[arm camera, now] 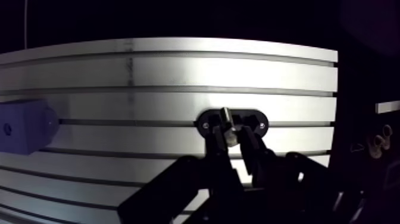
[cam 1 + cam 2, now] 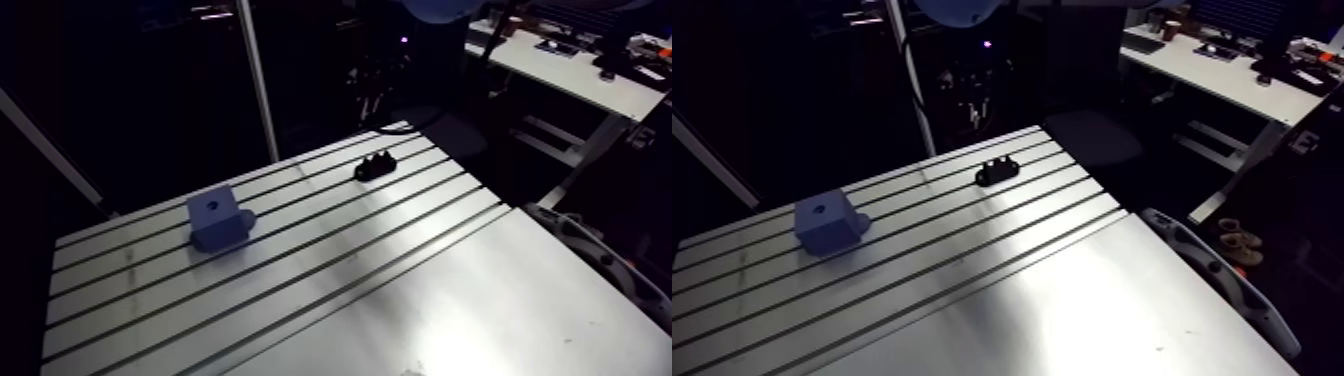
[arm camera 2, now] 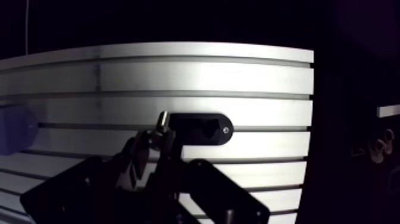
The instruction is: Pick up the M10 bolt and insert it into the hex recess until seated.
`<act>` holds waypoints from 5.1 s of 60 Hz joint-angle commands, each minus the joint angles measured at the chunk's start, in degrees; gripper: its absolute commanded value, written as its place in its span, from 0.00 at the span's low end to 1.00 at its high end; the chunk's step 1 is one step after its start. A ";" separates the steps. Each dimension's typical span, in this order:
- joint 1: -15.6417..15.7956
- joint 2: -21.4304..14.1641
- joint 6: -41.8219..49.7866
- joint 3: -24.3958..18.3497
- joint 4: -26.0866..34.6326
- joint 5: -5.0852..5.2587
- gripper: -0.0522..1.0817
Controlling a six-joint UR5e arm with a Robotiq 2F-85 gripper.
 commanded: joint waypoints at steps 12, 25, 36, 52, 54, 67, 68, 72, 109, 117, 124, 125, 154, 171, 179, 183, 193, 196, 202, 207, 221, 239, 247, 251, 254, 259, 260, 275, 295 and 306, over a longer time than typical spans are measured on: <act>3.41 -0.84 5.15 -12.68 23.26 -5.29 0.88; 8.13 -0.24 10.56 -16.99 31.44 -8.07 0.89; 11.80 0.04 16.01 -20.17 36.03 -7.89 0.90; 18.69 -0.84 18.13 -20.18 36.14 -7.75 0.90; 19.37 -0.91 18.05 -20.19 36.07 -7.77 0.90; 23.83 -0.85 9.65 -21.01 35.80 -7.94 0.92; 24.70 -0.77 6.10 -21.13 35.64 -7.87 0.92; 25.70 -0.51 -1.33 -21.87 35.44 -7.54 0.92; 27.68 2.77 -2.88 -25.20 35.51 -7.58 0.92; 27.49 2.77 -2.97 -25.20 35.52 -7.77 0.92; 27.73 3.18 -2.98 -25.12 35.61 -7.77 0.92; 27.75 3.28 -3.05 -25.04 35.54 -7.77 0.92; 28.99 3.79 -3.06 -19.02 32.01 -7.95 0.98; 29.07 4.77 -3.15 -17.16 29.31 -8.04 0.98; 29.07 5.37 -4.44 -17.11 28.84 -8.11 0.99; 29.07 5.72 -5.69 -17.43 28.84 -8.20 0.99; 29.07 6.88 -6.14 -18.25 29.47 -8.80 0.99; 29.07 6.97 -6.14 -18.09 29.38 -9.16 0.99; 29.24 7.38 -6.14 -18.08 29.37 -9.09 0.99; 29.42 7.60 -6.14 -18.00 29.46 -9.09 0.99; 29.95 7.53 -6.12 -17.73 29.46 -9.09 0.99; 30.04 7.87 -6.05 -17.46 29.37 -9.10 0.99; 29.95 7.95 -5.96 -17.38 29.46 -9.18 0.99; 30.04 7.95 -5.97 -17.29 29.53 -9.18 0.99; 30.04 7.95 -5.96 -17.20 29.55 -9.18 0.99; 29.96 7.95 -5.96 -17.11 29.55 -9.18 0.99; 29.96 7.95 -5.96 -17.11 29.55 -9.18 0.99; 29.95 8.38 -6.05 -16.34 29.46 -9.26 0.99; 30.04 8.39 -5.96 -15.36 28.84 -9.35 0.99; 30.13 8.48 -5.71 -15.35 28.84 -9.19 0.99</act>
